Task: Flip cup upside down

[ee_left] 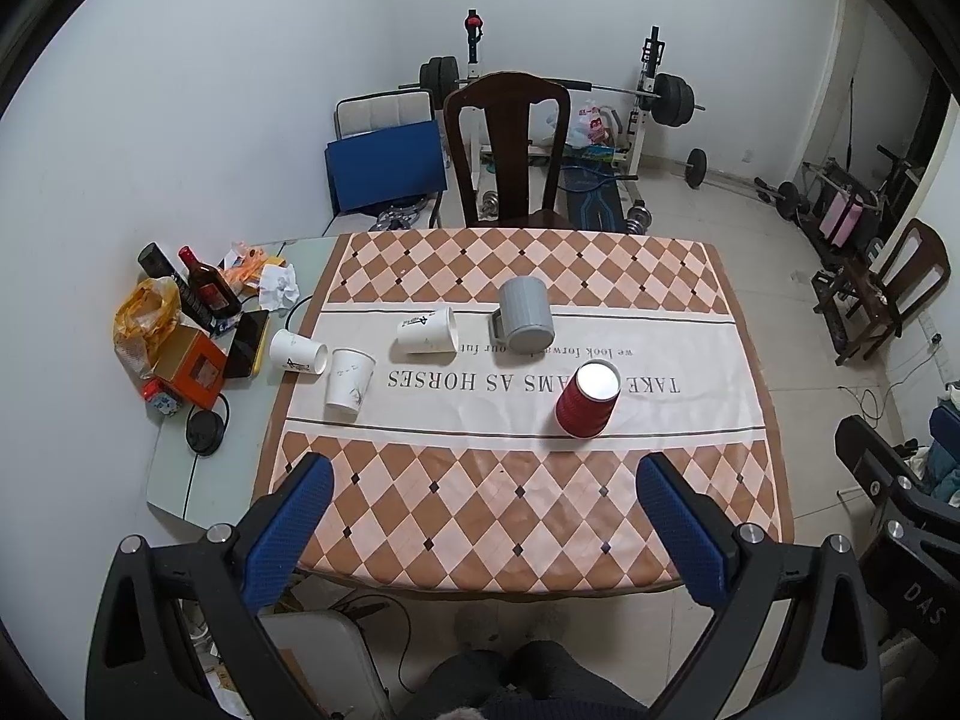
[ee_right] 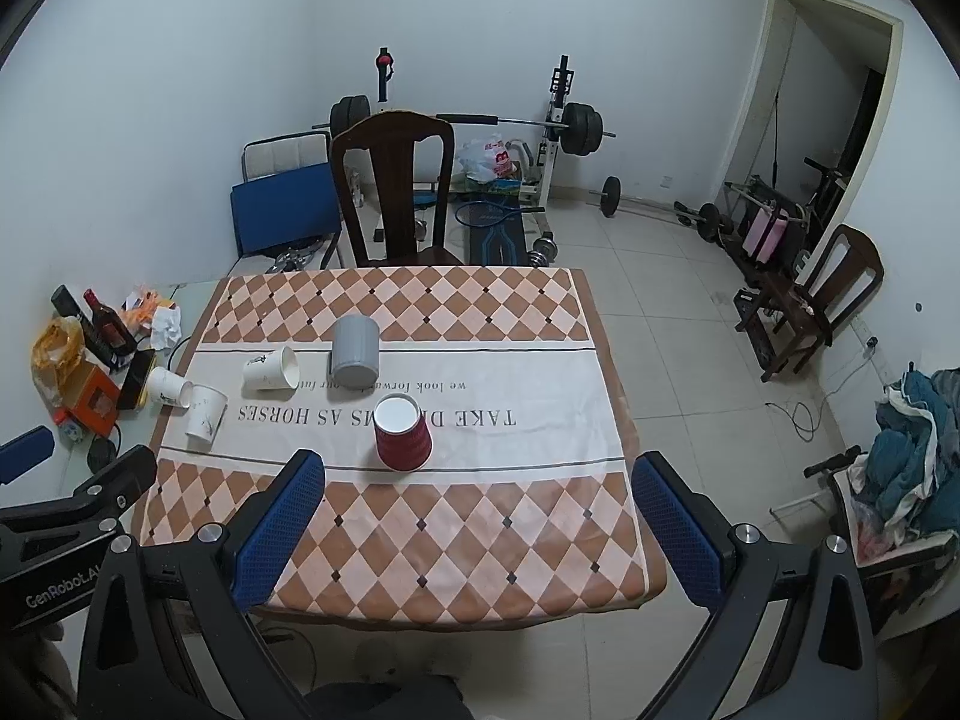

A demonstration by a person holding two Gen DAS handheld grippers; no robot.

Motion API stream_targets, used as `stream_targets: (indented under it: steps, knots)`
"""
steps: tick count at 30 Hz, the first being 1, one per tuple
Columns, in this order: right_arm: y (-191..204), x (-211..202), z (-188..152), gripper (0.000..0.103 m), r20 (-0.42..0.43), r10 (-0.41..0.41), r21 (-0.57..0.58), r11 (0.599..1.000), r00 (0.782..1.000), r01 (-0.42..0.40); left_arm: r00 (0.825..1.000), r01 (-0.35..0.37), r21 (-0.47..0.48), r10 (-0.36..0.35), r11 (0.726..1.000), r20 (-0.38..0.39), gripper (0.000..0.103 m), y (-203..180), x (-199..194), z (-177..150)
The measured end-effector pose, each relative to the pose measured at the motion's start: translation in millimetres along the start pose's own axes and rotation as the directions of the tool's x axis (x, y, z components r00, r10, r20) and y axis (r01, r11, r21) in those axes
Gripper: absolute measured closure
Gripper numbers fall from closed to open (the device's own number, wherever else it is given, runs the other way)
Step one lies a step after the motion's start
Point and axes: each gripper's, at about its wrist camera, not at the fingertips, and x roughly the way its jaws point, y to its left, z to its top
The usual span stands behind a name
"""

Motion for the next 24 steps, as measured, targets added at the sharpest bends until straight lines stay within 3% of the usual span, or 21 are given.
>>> stream_targets:
  steps: [24]
  knots:
    - [-4.6, -4.9, 0.3, 0.000, 0.006, -0.010, 0.012, 1.000, 1.000, 0.010, 1.000, 0.010, 0.001, -0.010, 1.000, 0.007, 0.000, -1.3, -7.4, 4.7]
